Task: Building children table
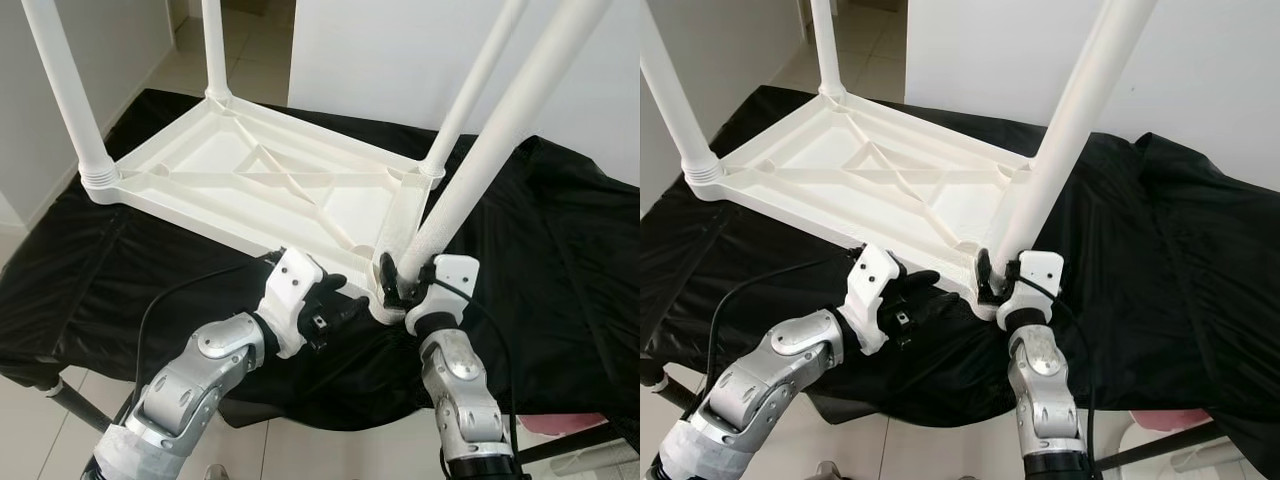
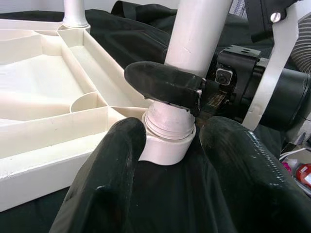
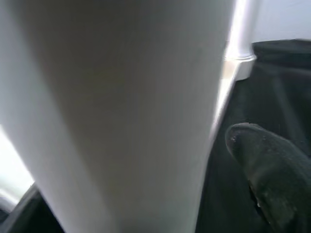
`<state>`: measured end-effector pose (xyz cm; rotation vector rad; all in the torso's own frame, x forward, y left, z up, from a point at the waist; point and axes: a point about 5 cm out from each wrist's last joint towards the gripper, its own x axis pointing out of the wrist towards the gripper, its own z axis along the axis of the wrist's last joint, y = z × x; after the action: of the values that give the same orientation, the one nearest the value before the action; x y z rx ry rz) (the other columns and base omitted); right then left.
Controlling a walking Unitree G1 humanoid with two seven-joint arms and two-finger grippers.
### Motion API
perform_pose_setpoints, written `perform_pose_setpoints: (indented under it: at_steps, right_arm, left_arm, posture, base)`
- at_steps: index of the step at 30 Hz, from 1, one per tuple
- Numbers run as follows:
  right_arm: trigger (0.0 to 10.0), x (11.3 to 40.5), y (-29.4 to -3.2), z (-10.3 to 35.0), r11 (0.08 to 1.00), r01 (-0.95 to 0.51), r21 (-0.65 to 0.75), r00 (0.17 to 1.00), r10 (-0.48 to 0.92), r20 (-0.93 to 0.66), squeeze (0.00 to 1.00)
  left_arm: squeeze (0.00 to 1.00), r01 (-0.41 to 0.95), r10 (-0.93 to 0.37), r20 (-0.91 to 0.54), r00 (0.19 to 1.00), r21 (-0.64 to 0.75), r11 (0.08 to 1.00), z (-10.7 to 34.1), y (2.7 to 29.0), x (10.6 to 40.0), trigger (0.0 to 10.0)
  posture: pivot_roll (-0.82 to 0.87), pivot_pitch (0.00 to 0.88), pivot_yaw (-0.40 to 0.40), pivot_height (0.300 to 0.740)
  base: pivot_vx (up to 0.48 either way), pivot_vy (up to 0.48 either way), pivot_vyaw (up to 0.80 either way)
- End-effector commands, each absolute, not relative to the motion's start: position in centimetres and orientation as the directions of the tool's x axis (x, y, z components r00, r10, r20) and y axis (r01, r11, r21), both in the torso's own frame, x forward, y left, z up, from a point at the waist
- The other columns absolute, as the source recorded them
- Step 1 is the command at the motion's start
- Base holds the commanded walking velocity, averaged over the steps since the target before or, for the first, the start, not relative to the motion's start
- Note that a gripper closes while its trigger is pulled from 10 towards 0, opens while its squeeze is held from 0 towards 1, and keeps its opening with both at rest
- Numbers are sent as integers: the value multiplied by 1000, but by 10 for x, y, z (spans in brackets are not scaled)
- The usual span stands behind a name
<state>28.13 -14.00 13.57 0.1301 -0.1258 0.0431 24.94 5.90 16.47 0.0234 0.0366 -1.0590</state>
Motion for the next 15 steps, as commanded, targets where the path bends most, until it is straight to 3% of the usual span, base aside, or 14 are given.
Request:
perform_pose_setpoints:
  at_steps: [1,2,15]
  right_arm:
    - [10000,282,-145,135,986,-86,141,990,69,119,839]
    - [10000,285,-146,137,977,-159,145,981,140,130,0]
    - [10000,295,-154,138,940,-340,31,935,334,117,0]
  left_arm:
    - [0,892,-891,-50,451,-10,452,164,58,246,10000]
    - [0,893,-892,-54,448,-19,450,163,58,245,10000]
    - [0,913,-910,-85,406,9,407,164,51,243,10000]
  posture:
    - [20,90,-134,740]
    - [22,98,-133,740]
    - [59,97,-123,740]
  base:
    - [0,0,0]
    - [0,0,0]
    - [0,0,0]
